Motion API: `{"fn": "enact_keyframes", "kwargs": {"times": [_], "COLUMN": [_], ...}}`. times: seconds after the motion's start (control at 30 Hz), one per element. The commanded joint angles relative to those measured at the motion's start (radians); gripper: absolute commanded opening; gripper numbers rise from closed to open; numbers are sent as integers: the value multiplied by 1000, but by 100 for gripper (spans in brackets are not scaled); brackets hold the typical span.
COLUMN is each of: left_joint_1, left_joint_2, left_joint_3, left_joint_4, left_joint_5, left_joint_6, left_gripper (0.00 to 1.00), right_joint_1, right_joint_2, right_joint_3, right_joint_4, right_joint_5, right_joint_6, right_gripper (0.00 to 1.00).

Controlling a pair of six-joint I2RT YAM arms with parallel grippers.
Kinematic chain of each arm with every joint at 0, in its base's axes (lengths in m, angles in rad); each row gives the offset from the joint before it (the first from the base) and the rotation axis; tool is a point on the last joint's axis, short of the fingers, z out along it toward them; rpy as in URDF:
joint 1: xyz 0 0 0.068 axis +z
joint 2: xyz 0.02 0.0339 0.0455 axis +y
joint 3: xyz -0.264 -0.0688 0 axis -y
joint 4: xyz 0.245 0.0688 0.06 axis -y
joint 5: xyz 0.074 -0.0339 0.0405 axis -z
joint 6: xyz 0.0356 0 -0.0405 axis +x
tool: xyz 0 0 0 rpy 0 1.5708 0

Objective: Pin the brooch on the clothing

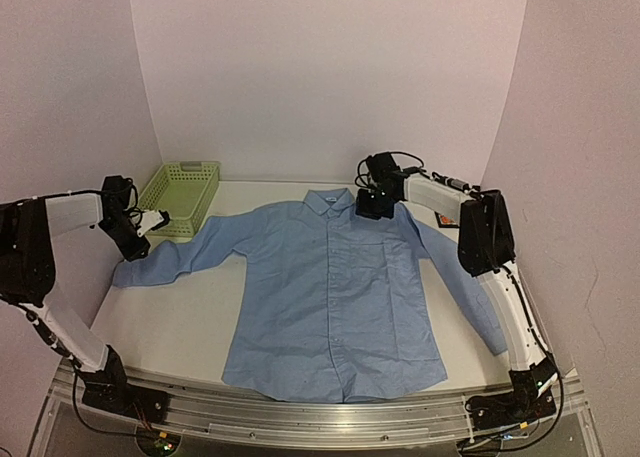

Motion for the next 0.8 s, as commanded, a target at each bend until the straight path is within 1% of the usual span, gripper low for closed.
{"fn": "enact_keyframes", "kwargs": {"times": [0.0,0.1,0.17,0.33,0.43,0.57,0.77], "left_joint_1": [18,38,46,89,123,156,167], "left_joint_2": [94,176,204,163,158,174,201], "left_joint_3": [-43,-58,-100,-293,-337,-334,-266], "left_joint_4": [183,245,281,380,391,415,403], "left_joint_5": [-105,-145,-176,-204,-210,-232,-226], "left_joint_6": [42,19,24,76,70,56,54], "left_gripper": [39,37,36,36,36,36,37], "right_joint_1": [-16,-26,-35,-77,-100,-105,-116], "right_joint_2": [62,83,79,35,23,21,10], "right_joint_3": [-6,-56,-94,-180,-195,-191,-193], "right_joint_4": [95,105,106,108,109,109,109], "right_joint_5": [-34,-32,-13,38,37,32,-2], "right_joint_6": [20,37,44,58,38,-8,-45], "right_gripper": [0,0,0,0,0,0,0]}}
